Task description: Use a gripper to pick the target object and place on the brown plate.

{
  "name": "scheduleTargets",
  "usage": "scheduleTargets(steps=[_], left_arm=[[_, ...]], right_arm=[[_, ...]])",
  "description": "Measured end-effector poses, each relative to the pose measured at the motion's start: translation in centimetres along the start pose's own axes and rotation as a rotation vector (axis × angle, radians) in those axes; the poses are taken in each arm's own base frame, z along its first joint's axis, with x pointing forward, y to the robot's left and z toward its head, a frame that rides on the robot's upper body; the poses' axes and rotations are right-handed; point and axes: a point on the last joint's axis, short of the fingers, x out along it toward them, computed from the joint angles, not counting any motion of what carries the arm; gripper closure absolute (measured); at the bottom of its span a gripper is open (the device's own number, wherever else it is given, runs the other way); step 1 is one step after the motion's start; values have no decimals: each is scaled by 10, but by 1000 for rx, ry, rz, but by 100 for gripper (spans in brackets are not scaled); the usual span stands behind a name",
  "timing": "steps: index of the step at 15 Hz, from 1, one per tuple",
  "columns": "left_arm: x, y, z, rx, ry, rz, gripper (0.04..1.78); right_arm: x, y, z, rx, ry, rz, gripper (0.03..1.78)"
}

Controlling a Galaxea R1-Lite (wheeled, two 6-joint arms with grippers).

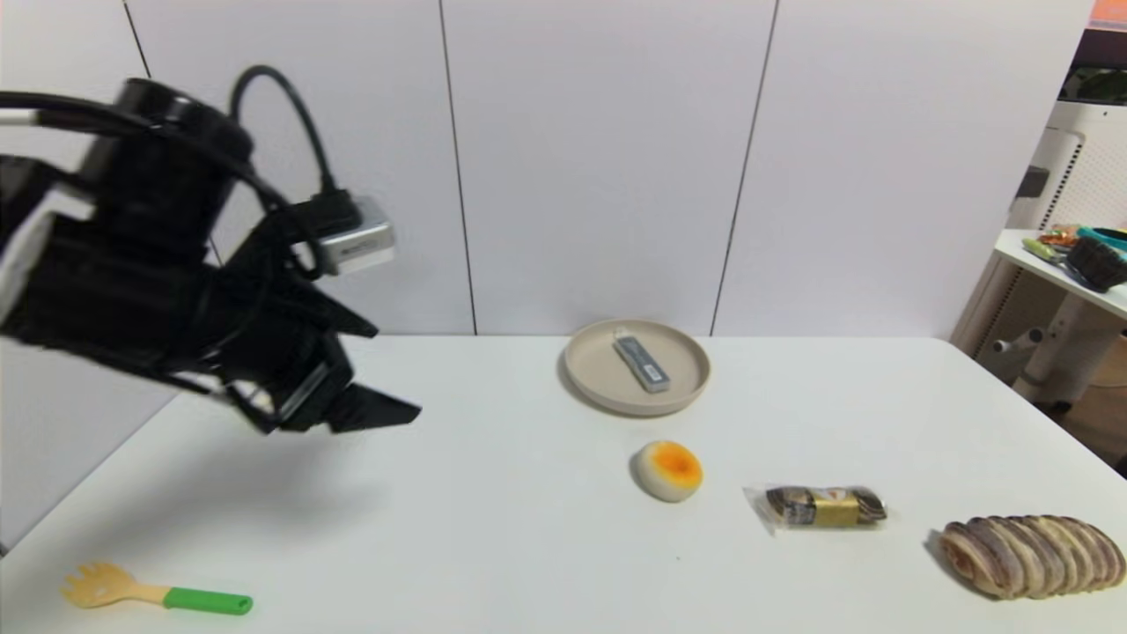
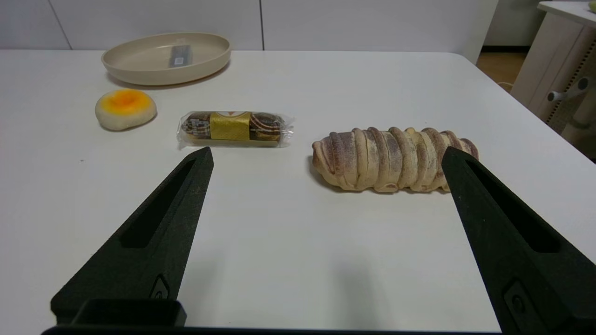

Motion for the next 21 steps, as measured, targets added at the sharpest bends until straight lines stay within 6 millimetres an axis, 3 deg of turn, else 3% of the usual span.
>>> scheduleTargets(steps=[3,5,9,15,21], left_arm=[[-46,-36,-59,-139,4,59,17],[-57,-60,-99,-217,-56,117,15],[-64,-95,-159,-245,-266,294,15],[-68,-144,-222,-256,-536,488,13],[-66,-165,-248,-444,-601,634,13]], right_arm=[[0,0,0,0,0,-1,12],[0,0,0,0,0,-1,12],[0,0,0,0,0,-1,12],[0,0,0,0,0,0,12],[0,0,0,0,0,0,12]])
